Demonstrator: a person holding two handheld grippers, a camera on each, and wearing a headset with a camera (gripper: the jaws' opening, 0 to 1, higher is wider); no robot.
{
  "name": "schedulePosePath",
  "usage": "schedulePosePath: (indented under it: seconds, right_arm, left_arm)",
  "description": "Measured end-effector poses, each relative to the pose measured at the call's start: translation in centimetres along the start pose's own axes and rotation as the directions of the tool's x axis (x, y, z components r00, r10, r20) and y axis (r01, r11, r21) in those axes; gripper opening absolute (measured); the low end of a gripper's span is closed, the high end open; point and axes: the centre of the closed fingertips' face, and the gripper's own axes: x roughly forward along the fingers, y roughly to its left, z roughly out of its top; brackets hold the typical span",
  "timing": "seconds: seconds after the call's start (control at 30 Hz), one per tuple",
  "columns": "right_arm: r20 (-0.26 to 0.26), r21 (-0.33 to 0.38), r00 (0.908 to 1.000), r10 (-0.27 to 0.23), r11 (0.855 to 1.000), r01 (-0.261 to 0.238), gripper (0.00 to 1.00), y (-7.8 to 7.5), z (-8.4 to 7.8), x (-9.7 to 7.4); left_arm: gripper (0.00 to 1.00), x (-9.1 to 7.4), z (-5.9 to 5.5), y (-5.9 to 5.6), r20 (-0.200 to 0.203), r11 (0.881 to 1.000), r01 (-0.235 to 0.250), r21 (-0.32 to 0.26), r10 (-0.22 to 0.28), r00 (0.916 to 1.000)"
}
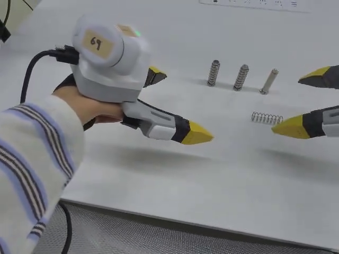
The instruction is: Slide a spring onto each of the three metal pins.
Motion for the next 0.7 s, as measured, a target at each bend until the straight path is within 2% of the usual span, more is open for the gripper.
schedulePosePath:
  seconds: [0.07, 0.13, 0.33, 0.5, 0.6, 0.7]
  right_arm:
    - [0.05, 0.065, 0.9987, -0.01, 0.998, 0.007, 0.71, 0.2, 0.2, -0.1]
    - [0.083, 0.082, 0.9964, -0.017, 0.997, 0.01, 0.74, 0.4, 0.3, -0.2]
    - [0.095, 0.118, 0.9948, -0.038, 0.993, 0.026, 0.82, 0.9, -0.7, -0.4]
    - [0.129, 0.175, 0.9896, -0.064, 0.984, 0.041, 0.99, 0.4, -1.0, -0.4]
    - [0.144, 0.185, 0.9871, -0.069, 0.982, 0.042, 0.98, 0.3, -0.8, -0.6]
    - [0.147, 0.19, 0.9848, -0.092, 0.98, 0.064, 0.99, -0.1, -0.8, -0.6]
  left_arm:
    - [0.93, -0.1, -0.1, 0.2, -0.002, 1.0, -0.004, -0.007, 0.004, 1.0]
    - [0.92, -0.2, -0.2, 0.3, -0.003, 1.0, -0.008, -0.009, 0.008, 1.0]
    - [0.91, -0.2, 0.1, 0.6, 0.005, 1.0, -0.011, -0.016, 0.012, 0.9999]
    - [0.91, 0.1, 0.0, 0.6, -0.003, 1.0, -0.011, -0.018, 0.011, 0.9999]
    - [0.91, 0.2, 0.0, 0.7, -0.003, 1.0, -0.014, -0.027, 0.014, 0.9999]
    - [0.91, 0.6, 0.1, 0.7, 0.0, 0.999, -0.013, -0.033, 0.013, 0.9999]
